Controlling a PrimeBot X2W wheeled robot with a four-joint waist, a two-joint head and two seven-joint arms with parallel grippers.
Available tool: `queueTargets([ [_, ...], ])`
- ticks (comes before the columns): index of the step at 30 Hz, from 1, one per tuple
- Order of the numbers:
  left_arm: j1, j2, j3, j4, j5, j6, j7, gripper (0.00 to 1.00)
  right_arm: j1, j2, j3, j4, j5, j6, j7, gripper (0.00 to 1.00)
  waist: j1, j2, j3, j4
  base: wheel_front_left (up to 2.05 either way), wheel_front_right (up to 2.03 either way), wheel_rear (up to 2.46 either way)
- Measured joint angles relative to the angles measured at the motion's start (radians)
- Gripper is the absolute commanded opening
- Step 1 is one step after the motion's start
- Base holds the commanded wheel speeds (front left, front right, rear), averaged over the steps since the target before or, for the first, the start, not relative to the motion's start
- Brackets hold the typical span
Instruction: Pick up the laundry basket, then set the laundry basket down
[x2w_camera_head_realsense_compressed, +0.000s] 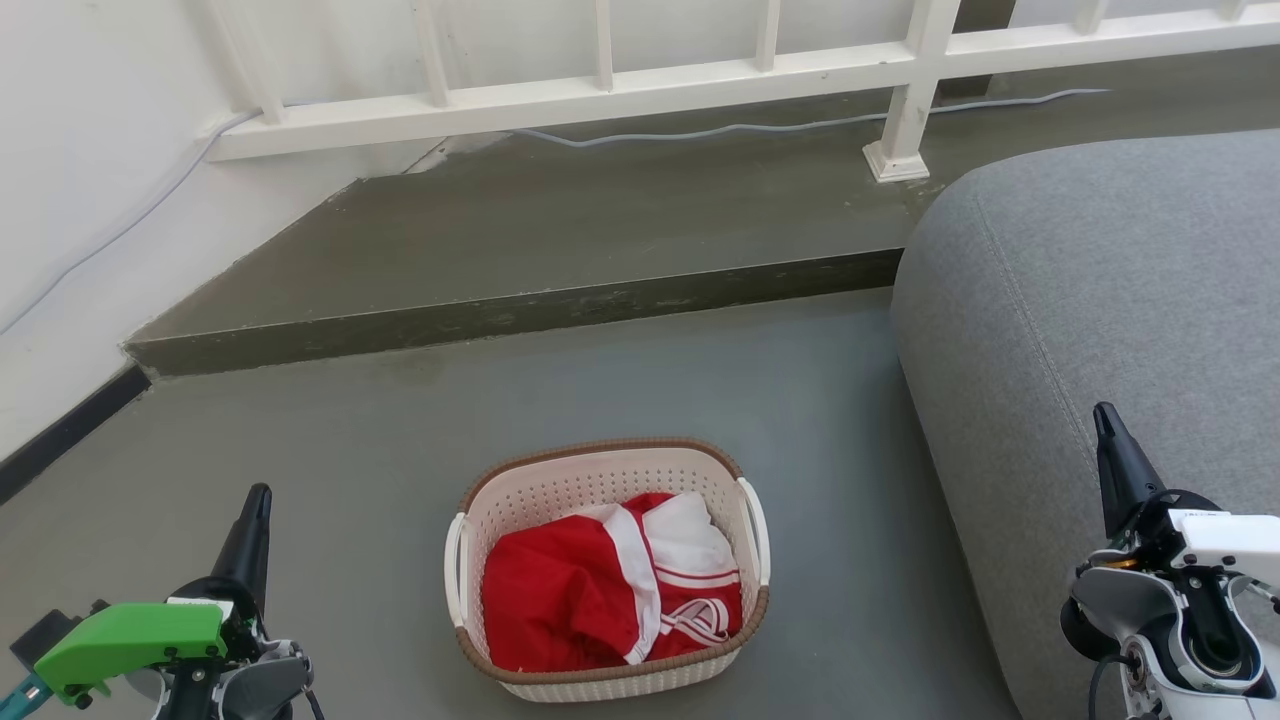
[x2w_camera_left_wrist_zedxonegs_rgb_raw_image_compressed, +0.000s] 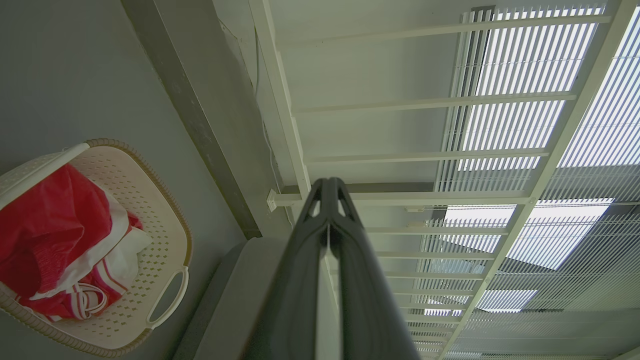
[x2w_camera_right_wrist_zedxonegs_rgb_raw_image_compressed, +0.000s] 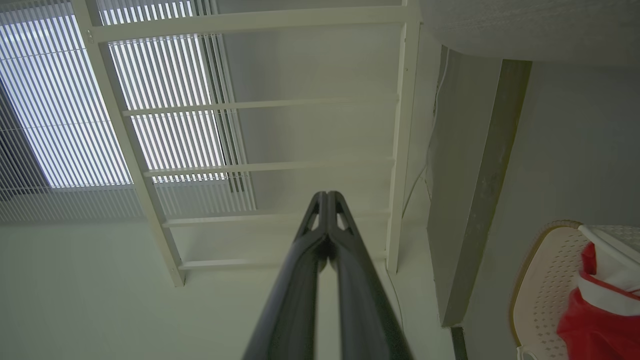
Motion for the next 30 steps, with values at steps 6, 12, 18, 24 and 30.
queueTargets([
  [6, 0.000, 0.000, 0.000, 0.000, 0.000, 0.000, 0.000, 0.00, 0.000, 0.000, 0.000, 0.000, 0.000, 0.000, 0.000, 0.00, 0.0000, 0.0000, 0.000, 0.000, 0.00, 0.00, 0.00],
  [12, 0.000, 0.000, 0.000, 0.000, 0.000, 0.000, 0.000, 0.00, 0.000, 0.000, -0.001, 0.000, 0.000, 0.000, 0.000, 0.00, 0.0000, 0.0000, 0.000, 0.000, 0.00, 0.00, 0.00],
  [18, 0.000, 0.000, 0.000, 0.000, 0.000, 0.000, 0.000, 0.00, 0.000, 0.001, -0.001, 0.000, 0.000, 0.001, 0.000, 0.00, 0.0000, 0.0000, 0.000, 0.000, 0.00, 0.00, 0.00],
  [24, 0.000, 0.000, 0.000, 0.000, 0.000, 0.000, 0.000, 0.00, 0.000, 0.001, -0.001, 0.000, 0.000, 0.001, 0.000, 0.00, 0.0000, 0.0000, 0.000, 0.000, 0.00, 0.00, 0.00],
  [30, 0.000, 0.000, 0.000, 0.000, 0.000, 0.000, 0.000, 0.00, 0.000, 0.001, -0.001, 0.000, 0.000, 0.001, 0.003, 0.00, 0.0000, 0.0000, 0.000, 0.000, 0.00, 0.00, 0.00],
])
